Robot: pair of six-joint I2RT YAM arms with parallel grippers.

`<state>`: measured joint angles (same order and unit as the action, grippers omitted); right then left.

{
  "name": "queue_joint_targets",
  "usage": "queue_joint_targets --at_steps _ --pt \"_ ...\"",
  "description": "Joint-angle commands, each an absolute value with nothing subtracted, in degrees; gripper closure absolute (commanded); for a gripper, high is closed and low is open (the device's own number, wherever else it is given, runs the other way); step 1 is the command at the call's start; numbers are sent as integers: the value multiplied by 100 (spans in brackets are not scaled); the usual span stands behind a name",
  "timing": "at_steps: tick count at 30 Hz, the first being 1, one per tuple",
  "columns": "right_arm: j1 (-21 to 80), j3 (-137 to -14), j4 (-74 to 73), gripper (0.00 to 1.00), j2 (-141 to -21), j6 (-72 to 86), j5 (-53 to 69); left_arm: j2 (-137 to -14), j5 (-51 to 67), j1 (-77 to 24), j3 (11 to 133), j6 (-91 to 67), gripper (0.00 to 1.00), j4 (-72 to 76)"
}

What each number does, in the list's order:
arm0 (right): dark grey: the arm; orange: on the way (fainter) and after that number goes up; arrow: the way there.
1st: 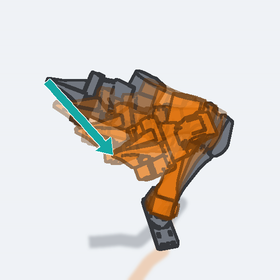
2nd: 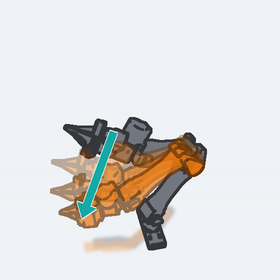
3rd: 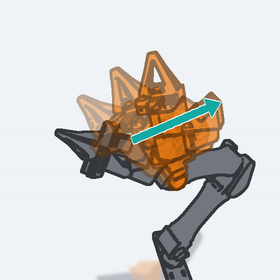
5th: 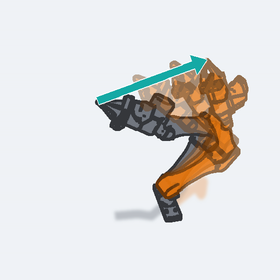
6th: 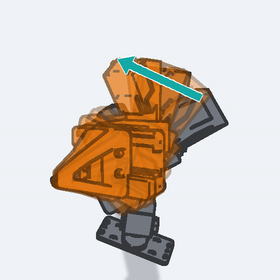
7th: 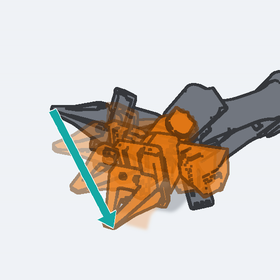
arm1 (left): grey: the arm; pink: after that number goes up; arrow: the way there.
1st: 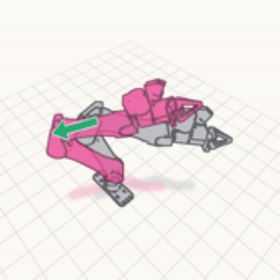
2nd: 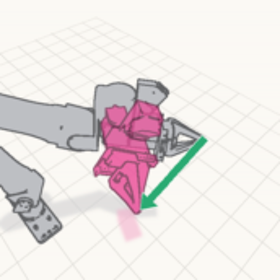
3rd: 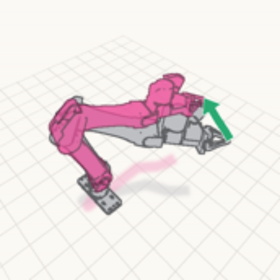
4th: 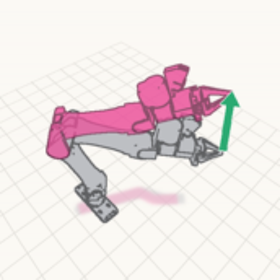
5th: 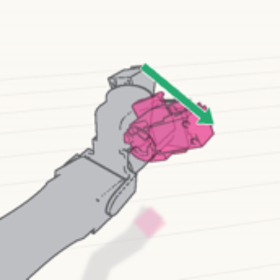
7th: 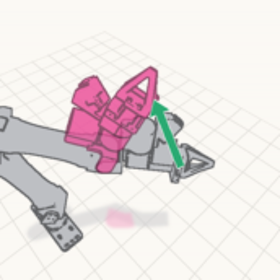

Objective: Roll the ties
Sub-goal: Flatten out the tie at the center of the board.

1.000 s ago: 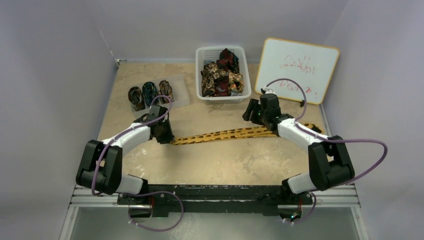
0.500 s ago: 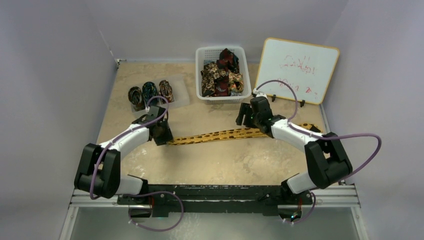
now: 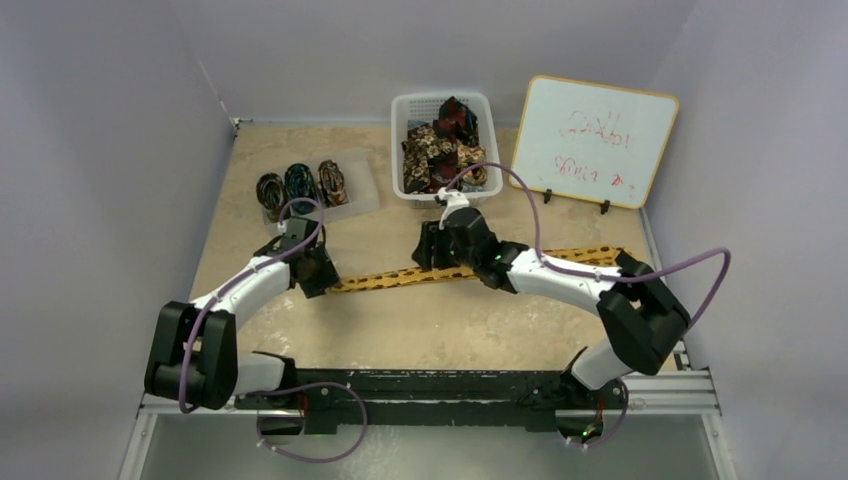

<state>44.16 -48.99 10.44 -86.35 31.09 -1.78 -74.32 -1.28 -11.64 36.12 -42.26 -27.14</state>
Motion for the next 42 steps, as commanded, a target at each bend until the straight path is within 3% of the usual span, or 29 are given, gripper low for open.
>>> queue_joint_targets --at_steps 1,5,10,14,17,18,22,28,32,38,42 --pt "4850 -5359 1292 44 -8847 3099 -466 -7231 168 -1134 3544 -4190 61 -2466" --pt "5015 -5527 1154 43 -8653 2969 -1156 -6955 277 -1134 3540 -4263 54 -2553" --pt "5014 -5335 1179 26 -8041 2912 -1813 -6548 437 -1110 3530 -4396 39 -2611" --pt "5011 -5291 1255 21 -7775 2887 -1967 -6360 624 -1007 3555 -4445 34 -2583" --pt "5004 -5204 1528 2 -7425 2900 -1856 -6249 809 -894 3533 -4388 31 -2500" --pt "5004 -5150 1664 1 -7362 2951 -1949 -6212 855 -843 3529 -4360 30 -2490" --pt "5003 -4968 2040 1 -7482 3232 -1917 -6049 1414 -436 3376 -4171 27 -2270" --pt "5001 -4703 3029 1 -7834 3653 -865 -5888 1838 -277 3043 -4241 25 -2029" --pt "4906 -5036 2351 1 -8424 4192 -453 -5795 1616 -272 2855 -4303 25 -2048" --pt "4880 -5114 2604 1 -8897 3992 132 -5818 1292 -273 2902 -4175 25 -2169" --pt "4900 -5295 2551 12 -9289 3805 334 -5864 1424 -272 2837 -4131 25 -1971"
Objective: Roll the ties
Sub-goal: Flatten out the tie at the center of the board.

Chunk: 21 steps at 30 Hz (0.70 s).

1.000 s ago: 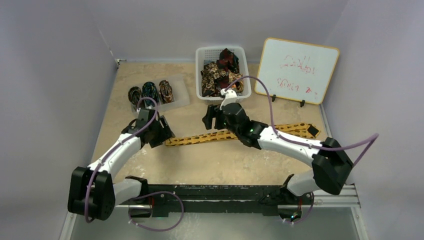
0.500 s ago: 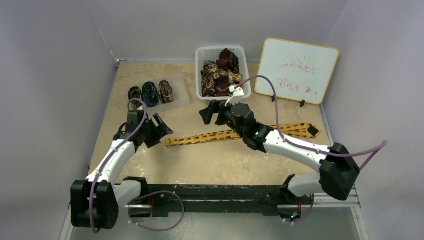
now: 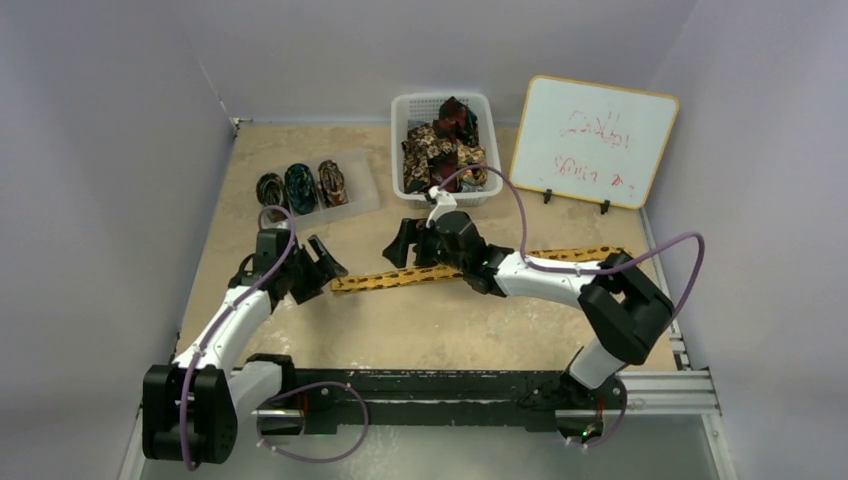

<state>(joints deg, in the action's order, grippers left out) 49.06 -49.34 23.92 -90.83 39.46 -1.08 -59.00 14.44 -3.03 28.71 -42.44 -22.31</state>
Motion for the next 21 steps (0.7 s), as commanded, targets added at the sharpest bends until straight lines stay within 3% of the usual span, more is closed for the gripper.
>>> queue_joint_targets --at_steps 1,10,21 --pt "4899 -5279 2597 15 -9376 3804 465 -5904 1462 -272 2831 -4128 26 -1942" --pt "4943 -5422 2294 32 -9706 3640 576 -5835 1802 -272 2513 -4018 26 -1523" --pt "4979 -5617 2085 43 -10033 3499 575 -5755 1973 -274 2224 -4128 28 -1440"
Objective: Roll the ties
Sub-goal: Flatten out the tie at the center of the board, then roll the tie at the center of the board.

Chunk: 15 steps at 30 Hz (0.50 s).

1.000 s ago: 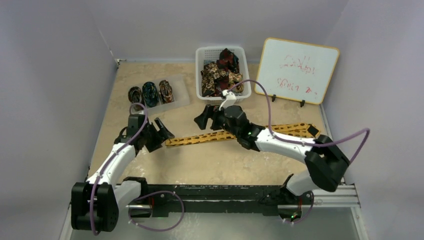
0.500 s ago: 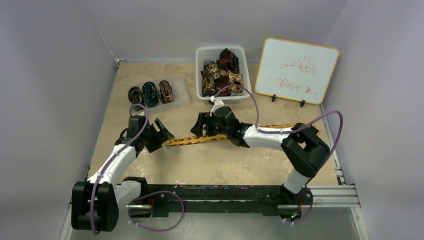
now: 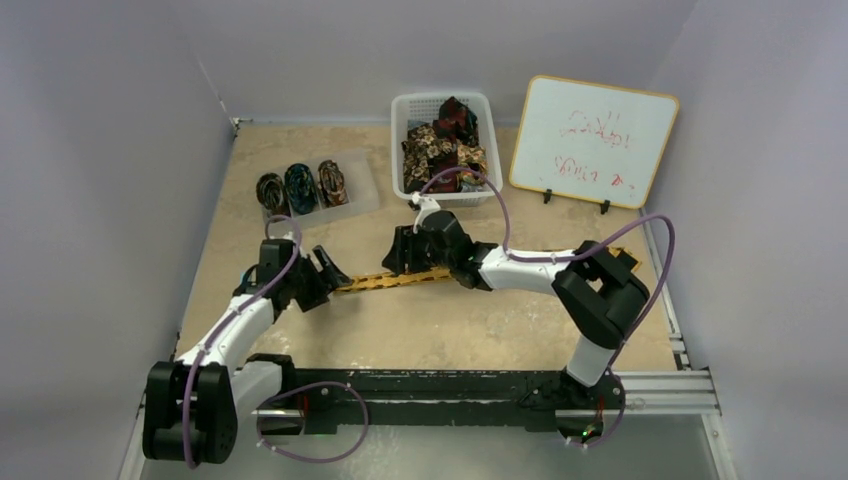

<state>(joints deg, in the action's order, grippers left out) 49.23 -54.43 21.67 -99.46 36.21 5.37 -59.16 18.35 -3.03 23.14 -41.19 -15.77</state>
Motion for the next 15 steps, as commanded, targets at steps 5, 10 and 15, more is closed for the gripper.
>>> queue_joint_targets --at_steps 5,10,15 --pt "4987 -5535 1908 48 -10182 3478 453 -5390 1943 -272 2093 -4198 28 -1552" --pt "4986 -5332 1910 51 -10378 3466 258 -5278 2008 -277 1903 -4300 28 -1329" --pt "4973 -5422 1484 60 -10771 3432 23 -5539 2131 -272 1935 -4088 29 -1036"
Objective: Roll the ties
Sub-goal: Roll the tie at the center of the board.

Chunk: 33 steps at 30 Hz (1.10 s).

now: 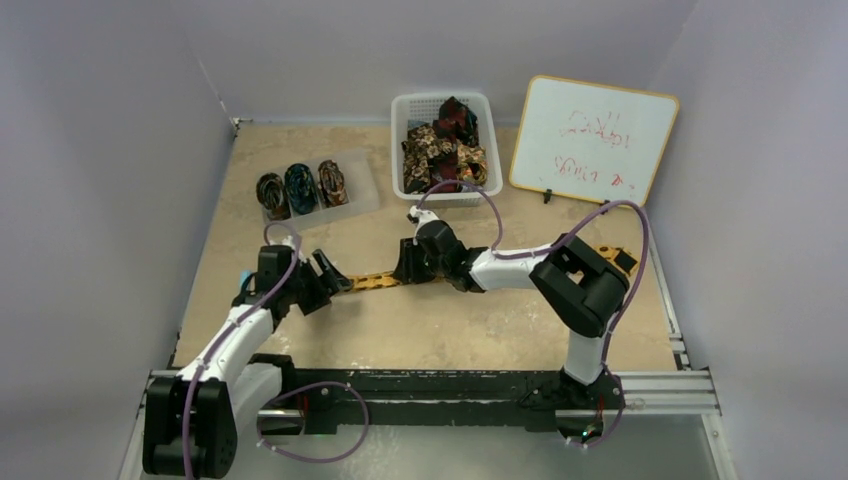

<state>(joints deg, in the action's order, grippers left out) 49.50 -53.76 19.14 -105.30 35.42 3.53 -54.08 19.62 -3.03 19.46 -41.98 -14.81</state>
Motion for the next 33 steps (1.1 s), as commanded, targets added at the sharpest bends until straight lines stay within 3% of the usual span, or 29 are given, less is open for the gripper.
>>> queue_joint_targets --at_steps 1,3,14,33 --pt "4970 -5444 1394 63 -10809 3392 18 -5582 2118 -275 1971 -4041 29 -1031" --pt "4968 -5341 1341 68 -10770 3371 -82 -5651 2059 -273 2051 -3978 29 -1067" --pt "4901 -4757 1044 71 -10336 3470 -331 -5841 2013 -275 2287 -3655 29 -1027" --pt "4640 -4834 941 77 -10132 2957 -9 -7131 2959 -272 2505 -3120 48 184"
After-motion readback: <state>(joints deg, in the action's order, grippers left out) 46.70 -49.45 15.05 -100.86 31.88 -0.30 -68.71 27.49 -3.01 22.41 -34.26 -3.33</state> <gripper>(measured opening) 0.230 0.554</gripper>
